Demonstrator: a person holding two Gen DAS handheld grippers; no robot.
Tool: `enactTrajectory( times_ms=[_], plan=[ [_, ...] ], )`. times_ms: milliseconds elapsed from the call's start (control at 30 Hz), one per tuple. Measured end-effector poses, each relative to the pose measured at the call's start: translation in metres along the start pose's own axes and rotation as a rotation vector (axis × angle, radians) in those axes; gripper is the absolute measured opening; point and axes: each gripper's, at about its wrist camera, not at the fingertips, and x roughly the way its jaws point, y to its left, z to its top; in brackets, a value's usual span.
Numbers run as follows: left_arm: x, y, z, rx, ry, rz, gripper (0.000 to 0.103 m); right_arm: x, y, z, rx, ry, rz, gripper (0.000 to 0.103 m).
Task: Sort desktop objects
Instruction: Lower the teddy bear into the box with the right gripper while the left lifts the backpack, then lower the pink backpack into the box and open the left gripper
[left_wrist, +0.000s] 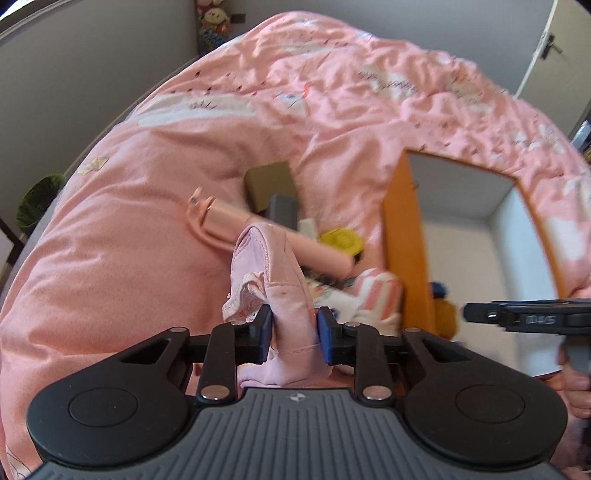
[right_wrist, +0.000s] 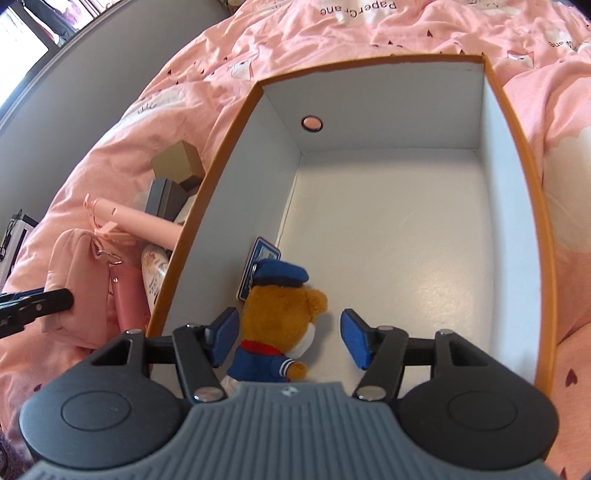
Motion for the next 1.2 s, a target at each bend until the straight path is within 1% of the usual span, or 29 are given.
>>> enactTrajectory(
  times_ms=[133, 233, 300, 367, 433, 500, 567, 667, 800, 933, 1033, 1133, 1200],
  plan=[
    [-0.027, -0.025, 0.017, 0.041, -0.097, -0.110, 0.029, -0.011, 0.002, 0.004, -0.022, -0.032, 0.002, 0.063],
    [-0.033, -0.051, 0.037, 0.084, -0.156, -0.206, 0.029, -0.019, 0.000, 0.007, -0.042, -0.056, 0.018, 0.062],
    [-0.027, -0.070, 0.049, 0.110, -0.180, -0.248, 0.029, -0.025, -0.002, 0.008, -0.051, -0.071, 0.022, 0.062],
    [-0.014, -0.090, 0.060, 0.124, -0.188, -0.284, 0.029, -0.028, -0.003, 0.010, -0.059, -0.089, 0.016, 0.062],
    [0.004, -0.106, 0.070, 0.133, -0.182, -0.313, 0.029, -0.030, -0.007, 0.012, -0.063, -0.098, 0.010, 0.061],
    [0.024, -0.119, 0.076, 0.127, -0.156, -0.331, 0.029, -0.030, -0.010, 0.015, -0.068, -0.099, -0.006, 0.056],
    [0.043, -0.128, 0.079, 0.131, -0.130, -0.323, 0.029, -0.027, -0.014, 0.018, -0.078, -0.101, -0.028, 0.055],
    [0.074, -0.141, 0.080, 0.151, -0.082, -0.280, 0.029, -0.023, -0.021, 0.024, -0.072, -0.097, -0.027, 0.053],
    [0.105, -0.155, 0.079, 0.211, -0.025, -0.206, 0.028, -0.010, -0.030, 0.033, -0.060, -0.076, -0.020, 0.048],
    [0.129, -0.169, 0.077, 0.283, 0.029, -0.118, 0.029, 0.004, -0.033, 0.043, -0.066, -0.048, -0.018, 0.048],
    [0.144, -0.177, 0.076, 0.307, 0.061, -0.083, 0.029, 0.013, -0.034, 0.049, -0.082, -0.032, -0.023, 0.048],
    [0.156, -0.183, 0.075, 0.327, 0.088, -0.068, 0.030, 0.021, -0.035, 0.052, -0.099, -0.019, -0.026, 0.047],
    [0.165, -0.184, 0.075, 0.333, 0.111, -0.068, 0.033, 0.026, -0.035, 0.052, -0.106, -0.009, -0.016, 0.046]
  ],
)
